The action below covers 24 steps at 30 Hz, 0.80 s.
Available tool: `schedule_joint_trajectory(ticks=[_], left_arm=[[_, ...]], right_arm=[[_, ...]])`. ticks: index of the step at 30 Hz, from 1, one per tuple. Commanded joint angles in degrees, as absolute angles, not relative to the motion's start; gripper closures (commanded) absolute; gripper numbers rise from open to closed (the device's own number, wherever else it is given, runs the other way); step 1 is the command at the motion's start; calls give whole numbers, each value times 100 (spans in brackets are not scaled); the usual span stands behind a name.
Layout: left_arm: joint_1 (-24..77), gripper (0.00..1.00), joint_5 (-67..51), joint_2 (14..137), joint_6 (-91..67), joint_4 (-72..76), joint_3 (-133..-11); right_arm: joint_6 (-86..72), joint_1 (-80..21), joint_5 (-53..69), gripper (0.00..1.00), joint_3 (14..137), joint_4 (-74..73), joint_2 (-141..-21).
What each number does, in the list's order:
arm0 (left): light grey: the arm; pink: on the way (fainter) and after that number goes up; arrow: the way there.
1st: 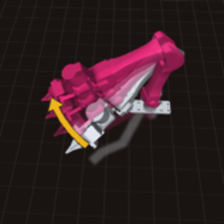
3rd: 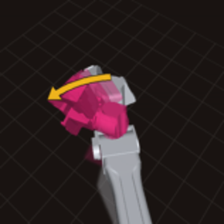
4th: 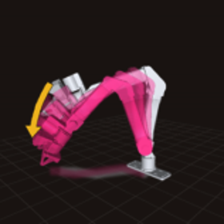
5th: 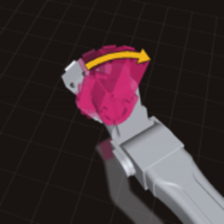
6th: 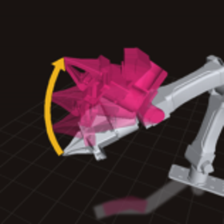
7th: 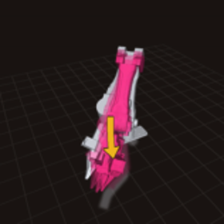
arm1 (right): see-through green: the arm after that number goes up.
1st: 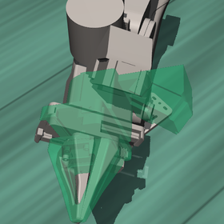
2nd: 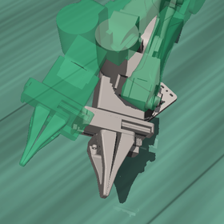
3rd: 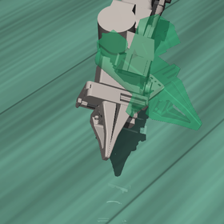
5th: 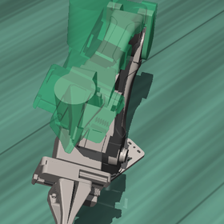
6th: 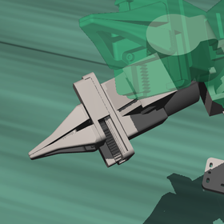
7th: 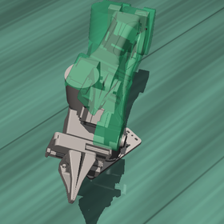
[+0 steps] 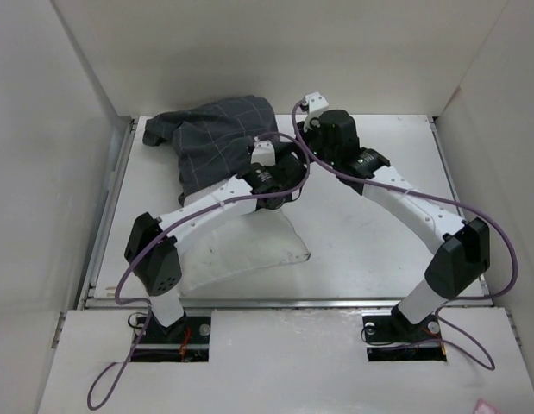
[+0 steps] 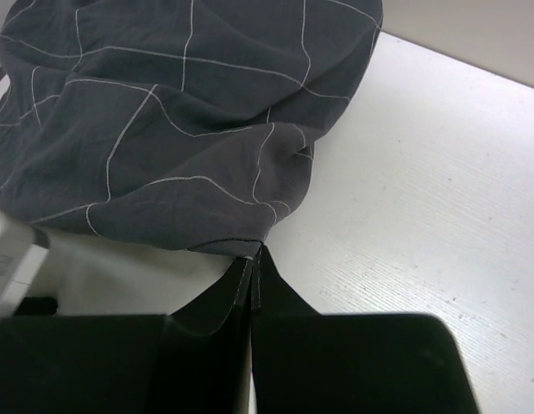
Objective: Put the pillow into the pillowcase
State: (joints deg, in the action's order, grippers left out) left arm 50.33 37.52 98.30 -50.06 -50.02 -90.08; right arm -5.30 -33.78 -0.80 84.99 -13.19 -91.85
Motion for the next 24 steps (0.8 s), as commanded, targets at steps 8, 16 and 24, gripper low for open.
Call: schedule_joint_trajectory(ticks=[8,16,24], left_arm=[[4474,100,3612,10055,-4421,-4176,-8402],[3657,100,3754,9396,-3306,-1409,-8612],[3305,100,4113,9852,-2891,-318,-10098]], right_arm=[[-326,-3243,-431,100,8957,-1151,-8561],[-44,-3243,184,100,8562,-1652,-8446],[-245,-3313,921,100,7428,-1652,-7710]])
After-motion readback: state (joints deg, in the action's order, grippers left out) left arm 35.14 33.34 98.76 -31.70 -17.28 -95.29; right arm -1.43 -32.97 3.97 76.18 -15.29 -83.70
